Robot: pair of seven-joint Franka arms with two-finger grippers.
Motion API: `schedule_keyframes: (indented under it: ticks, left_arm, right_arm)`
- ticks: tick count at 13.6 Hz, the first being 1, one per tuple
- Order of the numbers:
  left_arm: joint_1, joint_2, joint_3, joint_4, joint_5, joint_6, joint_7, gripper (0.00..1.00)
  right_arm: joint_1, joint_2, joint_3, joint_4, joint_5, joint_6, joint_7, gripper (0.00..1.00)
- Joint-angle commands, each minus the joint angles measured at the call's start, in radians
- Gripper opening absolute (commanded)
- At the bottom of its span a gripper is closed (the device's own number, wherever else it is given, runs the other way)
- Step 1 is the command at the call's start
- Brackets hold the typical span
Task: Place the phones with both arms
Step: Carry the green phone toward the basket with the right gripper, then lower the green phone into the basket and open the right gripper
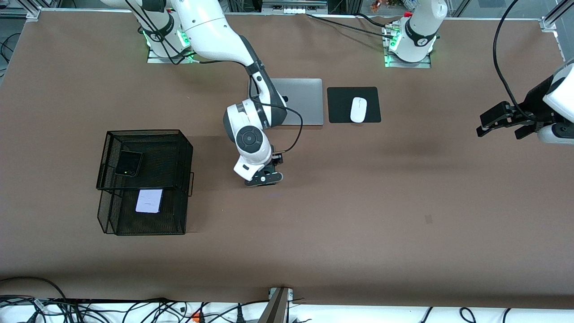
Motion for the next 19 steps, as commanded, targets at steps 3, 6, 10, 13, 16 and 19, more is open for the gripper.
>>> schedule_keyframes:
  ticks: [3,6,10,13,16,19]
  left_arm:
    - [0.012,-0.02,-0.022,-0.02,0.032,-0.026,-0.008,1.0]
    - [0.012,-0.02,-0.022,-0.015,0.032,-0.022,0.001,1.0]
    - [0.008,-0.023,-0.028,-0.014,0.084,-0.028,0.088,1.0]
    - [0.008,-0.027,-0.028,-0.012,0.119,-0.026,0.136,1.0]
    - [0.006,-0.027,-0.034,0.006,0.136,-0.029,0.136,1.0]
    - [0.005,-0.027,-0.034,0.013,0.136,-0.029,0.136,1.0]
  right_arm:
    - [0.015,-0.127,-0.123,-0.019,0.019,-0.059,0.088,0.01]
    - [0.015,-0.207,-0.254,-0.016,0.01,-0.142,0.072,0.01]
    - [0.014,-0.286,-0.455,-0.019,0.011,-0.373,-0.116,0.01]
    - [0.013,-0.29,-0.569,-0.068,0.014,-0.486,-0.299,0.01]
    - [0.03,-0.362,-0.574,-0.245,0.01,-0.396,-0.361,0.0]
    - [0.052,-0.393,-0.574,-0.373,0.011,-0.285,-0.453,0.0]
